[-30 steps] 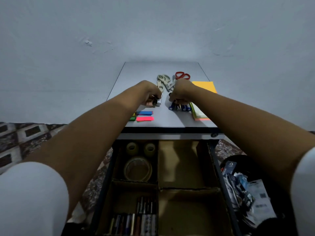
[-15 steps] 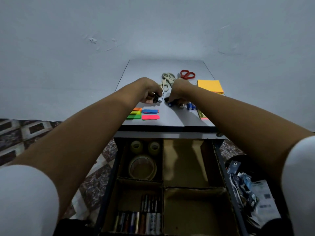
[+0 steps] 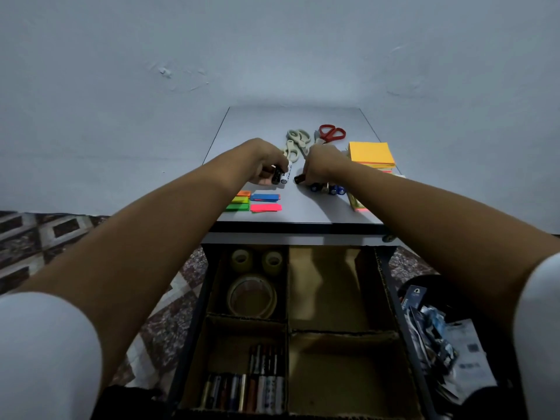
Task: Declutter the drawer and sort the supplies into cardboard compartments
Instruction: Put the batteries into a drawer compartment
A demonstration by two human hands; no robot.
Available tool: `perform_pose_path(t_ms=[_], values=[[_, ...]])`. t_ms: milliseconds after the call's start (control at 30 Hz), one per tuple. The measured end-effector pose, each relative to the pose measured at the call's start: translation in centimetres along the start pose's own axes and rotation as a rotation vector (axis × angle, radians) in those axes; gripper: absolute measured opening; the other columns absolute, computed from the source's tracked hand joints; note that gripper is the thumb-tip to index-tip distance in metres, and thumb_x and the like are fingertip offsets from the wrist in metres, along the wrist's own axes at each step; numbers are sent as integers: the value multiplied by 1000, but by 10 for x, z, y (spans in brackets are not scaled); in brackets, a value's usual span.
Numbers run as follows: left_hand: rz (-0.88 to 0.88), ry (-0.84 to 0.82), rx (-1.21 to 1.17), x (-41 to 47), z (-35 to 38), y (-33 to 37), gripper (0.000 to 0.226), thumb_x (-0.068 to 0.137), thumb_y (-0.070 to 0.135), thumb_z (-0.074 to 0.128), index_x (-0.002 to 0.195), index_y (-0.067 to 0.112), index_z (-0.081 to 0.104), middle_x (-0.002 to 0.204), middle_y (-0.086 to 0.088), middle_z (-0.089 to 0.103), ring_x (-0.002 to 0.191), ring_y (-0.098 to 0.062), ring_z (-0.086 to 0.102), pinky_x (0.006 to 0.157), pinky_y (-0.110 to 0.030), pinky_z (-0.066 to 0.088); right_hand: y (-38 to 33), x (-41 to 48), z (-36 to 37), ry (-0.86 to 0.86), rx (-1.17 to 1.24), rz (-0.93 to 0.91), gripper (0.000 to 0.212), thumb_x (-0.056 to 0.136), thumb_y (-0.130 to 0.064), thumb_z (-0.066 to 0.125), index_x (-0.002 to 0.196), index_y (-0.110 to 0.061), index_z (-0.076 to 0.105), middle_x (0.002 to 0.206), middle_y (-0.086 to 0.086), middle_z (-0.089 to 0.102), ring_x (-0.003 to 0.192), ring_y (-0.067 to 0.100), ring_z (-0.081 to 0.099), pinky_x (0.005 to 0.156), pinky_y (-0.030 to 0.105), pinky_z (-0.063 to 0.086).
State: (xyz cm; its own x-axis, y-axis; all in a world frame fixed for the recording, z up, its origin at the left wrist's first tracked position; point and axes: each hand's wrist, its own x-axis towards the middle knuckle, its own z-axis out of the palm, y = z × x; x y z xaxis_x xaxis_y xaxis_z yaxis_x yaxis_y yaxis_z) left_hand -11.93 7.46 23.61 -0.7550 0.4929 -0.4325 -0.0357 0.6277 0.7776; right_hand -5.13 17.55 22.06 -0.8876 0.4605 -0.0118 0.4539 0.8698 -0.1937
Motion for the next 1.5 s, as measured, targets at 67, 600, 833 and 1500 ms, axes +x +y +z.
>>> perform_pose_path(t_ms=[67, 600, 833, 1500], values=[[7, 2, -7, -1, 0, 1, 24, 93, 6, 53, 70, 7, 45, 70, -5, 49, 60, -12, 48, 58, -22, 44, 4, 0, -2, -9, 66, 11, 30, 81, -17, 68, 104, 3, 65, 94, 15, 63, 81, 24, 54, 49, 21, 31], [23, 8, -38, -14, 1, 1, 19, 91, 6, 56, 74, 6, 48, 72, -7, 52, 62, -14, 51, 61, -22, 45, 15, -13, -13, -83, 326, 70, 28, 81, -4, 67, 107, 8, 64, 85, 18, 60, 74, 26, 56, 68, 37, 54], [24, 5, -58, -18, -3, 0, 18, 91, 6, 56, 75, 6, 49, 73, -7, 54, 62, -14, 53, 61, -22, 46, 16, -15, -14, -83, 370, 76, 26, 83, -3, 65, 106, 8, 63, 89, 19, 63, 71, 25, 58, 67, 35, 53], [30, -162, -280, -131, 5, -122, 11, 85, 4, 62, 81, 14, 61, 77, -2, 62, 69, -11, 58, 57, -21, 49, 4, -177, 27, -224, 1227, 110, 17, 84, -2, 64, 84, -19, 62, 72, 1, 62, 60, 8, 56, 50, 16, 48]])
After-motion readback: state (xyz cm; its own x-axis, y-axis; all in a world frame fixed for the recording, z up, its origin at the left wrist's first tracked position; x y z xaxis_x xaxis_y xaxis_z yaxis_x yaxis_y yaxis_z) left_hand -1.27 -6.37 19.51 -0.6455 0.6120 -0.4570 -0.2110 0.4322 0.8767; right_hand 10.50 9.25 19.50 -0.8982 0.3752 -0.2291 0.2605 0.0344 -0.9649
